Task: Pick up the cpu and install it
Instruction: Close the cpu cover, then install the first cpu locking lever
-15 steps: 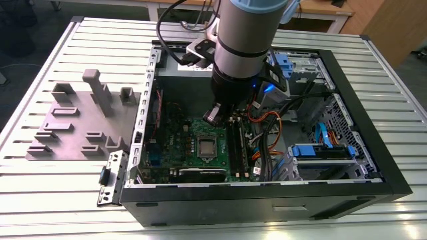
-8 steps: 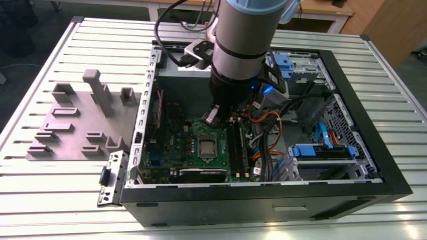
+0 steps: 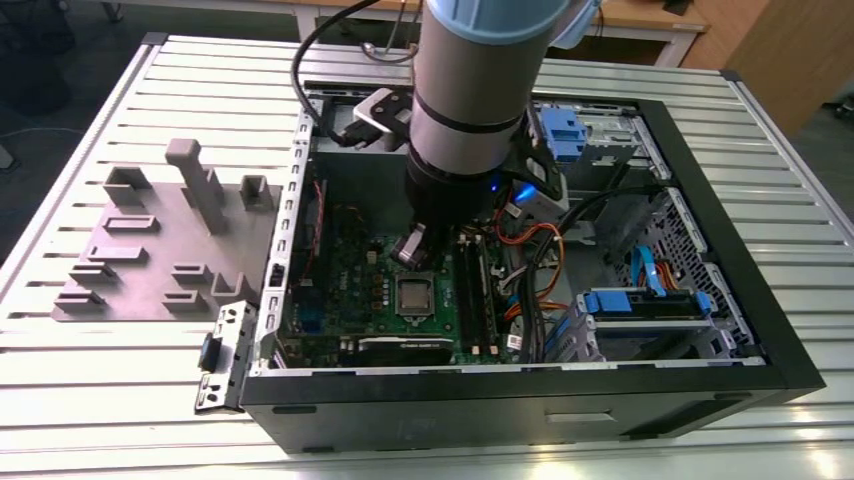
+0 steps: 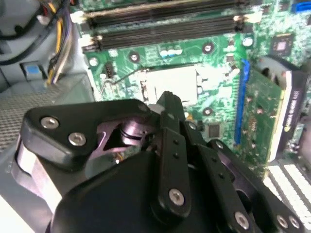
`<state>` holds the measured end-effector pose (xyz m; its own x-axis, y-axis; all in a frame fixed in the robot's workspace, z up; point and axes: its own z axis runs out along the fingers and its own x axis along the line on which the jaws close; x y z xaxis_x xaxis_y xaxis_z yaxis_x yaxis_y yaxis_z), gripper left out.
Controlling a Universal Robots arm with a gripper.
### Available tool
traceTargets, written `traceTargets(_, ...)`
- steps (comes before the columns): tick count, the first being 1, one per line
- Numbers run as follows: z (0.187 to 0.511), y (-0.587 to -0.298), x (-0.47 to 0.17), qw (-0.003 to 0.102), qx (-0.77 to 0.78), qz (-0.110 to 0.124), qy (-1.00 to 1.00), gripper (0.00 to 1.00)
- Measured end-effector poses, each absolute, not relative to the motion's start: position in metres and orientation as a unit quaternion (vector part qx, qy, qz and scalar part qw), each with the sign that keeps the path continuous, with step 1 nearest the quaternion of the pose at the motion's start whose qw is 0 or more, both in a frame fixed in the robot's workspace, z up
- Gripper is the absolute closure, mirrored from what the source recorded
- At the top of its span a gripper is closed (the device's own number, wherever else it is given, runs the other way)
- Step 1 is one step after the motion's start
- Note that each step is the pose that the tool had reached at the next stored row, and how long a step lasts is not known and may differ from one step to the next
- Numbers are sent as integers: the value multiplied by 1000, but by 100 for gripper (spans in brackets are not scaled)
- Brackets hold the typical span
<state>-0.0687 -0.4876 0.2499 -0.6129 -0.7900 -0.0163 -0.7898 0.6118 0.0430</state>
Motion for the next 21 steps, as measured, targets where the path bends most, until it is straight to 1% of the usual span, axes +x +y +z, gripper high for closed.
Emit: traceTargets(21,250,-489,-64,1,440,-23,-898,89)
